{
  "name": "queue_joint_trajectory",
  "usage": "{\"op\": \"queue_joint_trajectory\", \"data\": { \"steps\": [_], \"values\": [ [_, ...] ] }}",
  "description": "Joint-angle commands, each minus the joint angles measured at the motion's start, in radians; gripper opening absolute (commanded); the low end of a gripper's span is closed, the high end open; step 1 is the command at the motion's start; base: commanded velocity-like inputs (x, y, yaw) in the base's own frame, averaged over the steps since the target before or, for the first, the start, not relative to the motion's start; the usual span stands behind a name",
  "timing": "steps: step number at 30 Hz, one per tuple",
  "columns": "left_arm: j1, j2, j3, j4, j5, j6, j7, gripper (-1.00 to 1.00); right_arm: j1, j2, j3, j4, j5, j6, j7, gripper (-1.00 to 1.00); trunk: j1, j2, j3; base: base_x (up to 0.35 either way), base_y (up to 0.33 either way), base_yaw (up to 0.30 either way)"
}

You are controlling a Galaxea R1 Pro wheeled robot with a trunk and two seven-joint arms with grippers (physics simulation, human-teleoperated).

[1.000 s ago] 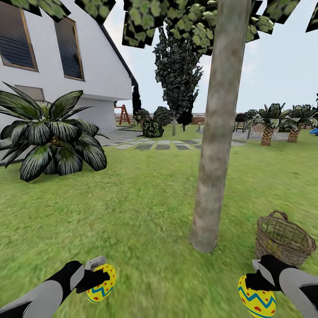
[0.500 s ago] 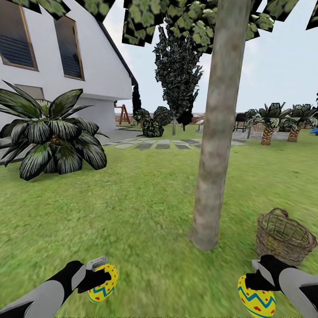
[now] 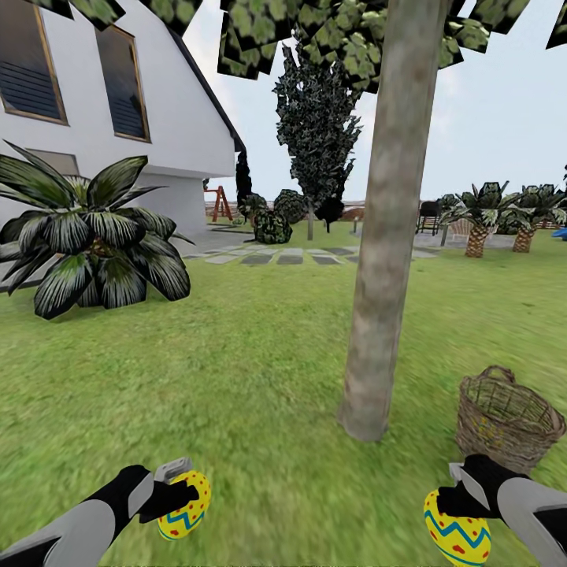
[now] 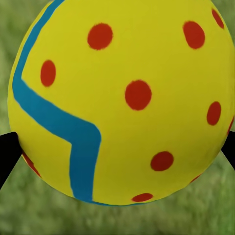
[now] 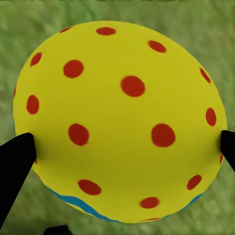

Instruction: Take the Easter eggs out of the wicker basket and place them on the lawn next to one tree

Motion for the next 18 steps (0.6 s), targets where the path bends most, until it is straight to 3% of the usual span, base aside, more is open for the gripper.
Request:
{"op": "queue_joint_trajectory", "data": {
  "steps": [1, 18],
  "values": [
    [0.0, 0.0, 0.004, -0.002, -0.004, 0.005, -0.004, -1.0, -0.001, 0.0, 0.009, 0.002, -0.01, -0.001, 0.004, -1.0, 0.004, -0.008, -0.004, 0.0, 0.0, 0.0],
    [0.0, -0.014, 0.004, -0.001, -0.005, 0.007, -0.001, -1.0, -0.001, 0.001, 0.01, 0.003, -0.011, -0.004, 0.004, -1.0, 0.069, -0.127, -0.058, 0.0, 0.0, 0.0]
  ]
}}
